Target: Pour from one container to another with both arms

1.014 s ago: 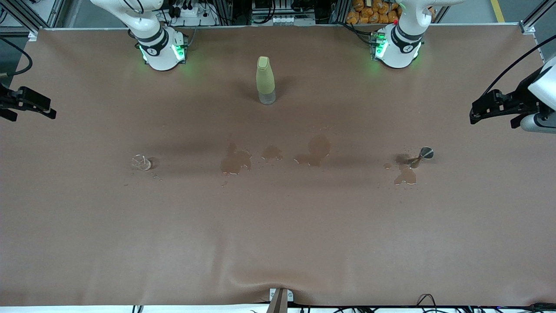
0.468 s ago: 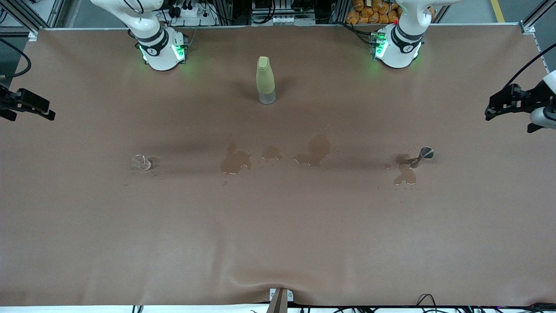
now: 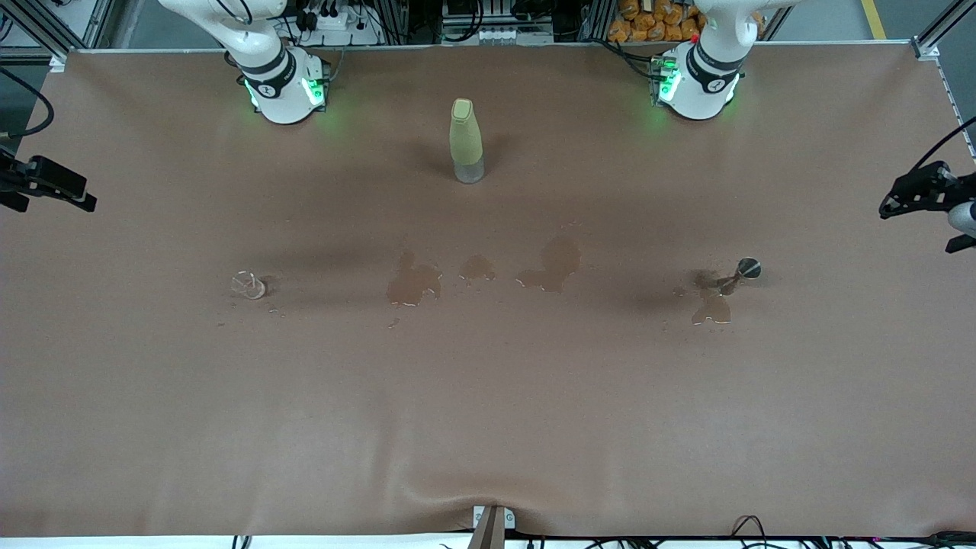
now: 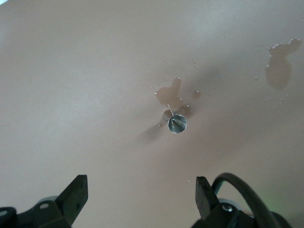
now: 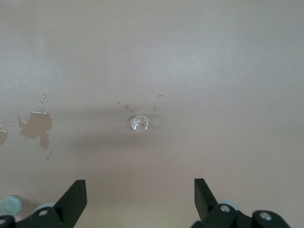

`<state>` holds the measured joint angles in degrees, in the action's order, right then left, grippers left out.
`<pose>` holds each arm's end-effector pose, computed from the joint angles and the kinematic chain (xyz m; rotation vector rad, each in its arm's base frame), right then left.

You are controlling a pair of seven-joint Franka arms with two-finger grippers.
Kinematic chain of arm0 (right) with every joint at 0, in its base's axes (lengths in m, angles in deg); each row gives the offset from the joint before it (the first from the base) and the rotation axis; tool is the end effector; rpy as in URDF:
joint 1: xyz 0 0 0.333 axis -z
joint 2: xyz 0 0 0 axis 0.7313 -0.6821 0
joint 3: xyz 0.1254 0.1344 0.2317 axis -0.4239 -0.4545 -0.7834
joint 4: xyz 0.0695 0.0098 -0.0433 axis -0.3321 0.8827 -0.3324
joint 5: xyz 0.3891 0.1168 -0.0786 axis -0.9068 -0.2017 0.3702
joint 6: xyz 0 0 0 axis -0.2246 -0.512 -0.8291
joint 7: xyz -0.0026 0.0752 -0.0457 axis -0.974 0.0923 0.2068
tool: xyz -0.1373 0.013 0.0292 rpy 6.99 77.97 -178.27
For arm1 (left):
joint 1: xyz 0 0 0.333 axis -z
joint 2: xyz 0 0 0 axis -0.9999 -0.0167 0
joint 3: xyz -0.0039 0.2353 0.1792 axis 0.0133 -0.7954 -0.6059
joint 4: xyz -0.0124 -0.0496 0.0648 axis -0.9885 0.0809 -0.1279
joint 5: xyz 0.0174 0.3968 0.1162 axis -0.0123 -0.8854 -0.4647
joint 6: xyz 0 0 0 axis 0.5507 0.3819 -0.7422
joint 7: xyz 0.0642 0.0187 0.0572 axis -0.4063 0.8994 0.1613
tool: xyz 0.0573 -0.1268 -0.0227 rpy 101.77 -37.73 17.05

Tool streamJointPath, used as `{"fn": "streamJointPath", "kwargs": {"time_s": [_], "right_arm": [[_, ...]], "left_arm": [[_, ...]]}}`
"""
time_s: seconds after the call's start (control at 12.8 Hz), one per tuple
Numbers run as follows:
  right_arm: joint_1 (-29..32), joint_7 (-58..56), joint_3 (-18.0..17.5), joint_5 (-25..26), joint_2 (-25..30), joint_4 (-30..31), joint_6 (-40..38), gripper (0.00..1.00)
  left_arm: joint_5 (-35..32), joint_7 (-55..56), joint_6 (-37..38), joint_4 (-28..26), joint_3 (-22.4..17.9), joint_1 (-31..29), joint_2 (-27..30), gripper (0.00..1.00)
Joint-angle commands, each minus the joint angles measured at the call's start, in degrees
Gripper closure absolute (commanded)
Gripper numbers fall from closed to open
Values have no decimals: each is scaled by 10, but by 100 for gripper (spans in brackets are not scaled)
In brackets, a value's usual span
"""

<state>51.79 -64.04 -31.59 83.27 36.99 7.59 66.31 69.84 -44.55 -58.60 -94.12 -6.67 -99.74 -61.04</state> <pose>0.5727 -0.0532 0.5767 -3.1224 0.0239 0.0589 0.6063 0.0765 0.5302 2.9040 -0.8729 -0.0445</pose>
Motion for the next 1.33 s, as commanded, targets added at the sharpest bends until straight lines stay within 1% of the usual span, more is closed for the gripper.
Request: {"fn": "streamJointPath", "kwargs": {"time_s": [0.0,0.16,0.23,0.31,0.39,0.55,0.78,0.86,1.09,1.25], "right_arm": [[-4,10,0,10,-2,-7,0,0],[-3,10,0,9,-2,-7,0,0],[-4,10,0,9,-2,-7,0,0],[-3,10,0,9,-2,-7,0,0],[-2,10,0,8,-2,-7,0,0],[3,6,0,8,-2,-7,-2,0],[14,0,0,5,-1,-6,-5,0],[18,-9,0,5,0,-5,-6,0],[42,-69,0,5,2,-3,-5,0],[60,-156,0,8,4,0,-6,0]], "left_arm": [[73,-55,3,6,4,-62,-14,0],[80,-108,4,6,4,-80,-24,0],[95,-142,5,6,5,-98,-35,0],[112,-157,5,5,4,-103,-44,0],[112,-163,4,4,3,-107,-53,0],[123,-175,4,5,5,-140,-71,0],[191,-249,5,3,5,-186,-129,0],[202,-276,4,3,5,-196,-143,0],[243,-315,5,5,5,-211,-176,0],[286,-335,9,6,6,-215,-209,0]]}}
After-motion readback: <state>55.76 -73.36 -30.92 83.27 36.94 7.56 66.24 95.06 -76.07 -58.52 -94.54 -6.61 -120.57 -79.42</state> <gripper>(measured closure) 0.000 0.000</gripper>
